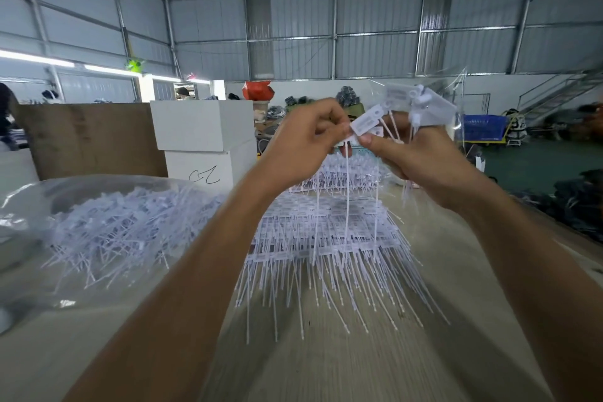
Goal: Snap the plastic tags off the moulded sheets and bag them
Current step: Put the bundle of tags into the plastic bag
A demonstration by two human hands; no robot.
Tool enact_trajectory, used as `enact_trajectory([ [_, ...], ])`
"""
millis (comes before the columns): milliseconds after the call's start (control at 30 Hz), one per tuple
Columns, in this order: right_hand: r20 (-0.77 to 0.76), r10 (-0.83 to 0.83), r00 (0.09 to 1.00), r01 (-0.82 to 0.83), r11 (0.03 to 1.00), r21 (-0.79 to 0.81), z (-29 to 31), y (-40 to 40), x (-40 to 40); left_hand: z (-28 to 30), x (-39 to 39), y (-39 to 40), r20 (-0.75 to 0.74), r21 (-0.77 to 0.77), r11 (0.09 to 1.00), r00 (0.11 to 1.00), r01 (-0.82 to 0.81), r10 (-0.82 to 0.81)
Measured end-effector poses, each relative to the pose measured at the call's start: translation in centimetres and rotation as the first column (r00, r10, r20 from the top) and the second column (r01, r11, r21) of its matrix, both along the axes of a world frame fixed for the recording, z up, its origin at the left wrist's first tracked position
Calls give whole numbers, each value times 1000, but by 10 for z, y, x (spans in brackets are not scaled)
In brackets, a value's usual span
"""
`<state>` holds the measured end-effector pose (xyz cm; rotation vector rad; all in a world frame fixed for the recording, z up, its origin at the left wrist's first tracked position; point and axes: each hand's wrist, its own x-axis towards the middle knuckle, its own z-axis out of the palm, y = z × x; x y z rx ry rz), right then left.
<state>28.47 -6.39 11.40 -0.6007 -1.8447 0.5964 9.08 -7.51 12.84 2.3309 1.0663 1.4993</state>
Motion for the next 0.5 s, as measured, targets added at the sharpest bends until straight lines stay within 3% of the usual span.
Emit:
enact_trajectory([
  [333, 120, -222, 968, 197, 962, 191, -2, 3, -8, 3, -4, 3, 127, -134, 991, 992, 6, 11],
  [500, 96, -366, 926, 305, 873, 381, -1, 2, -16, 4, -6, 4, 253, -200, 979, 967, 49, 3],
])
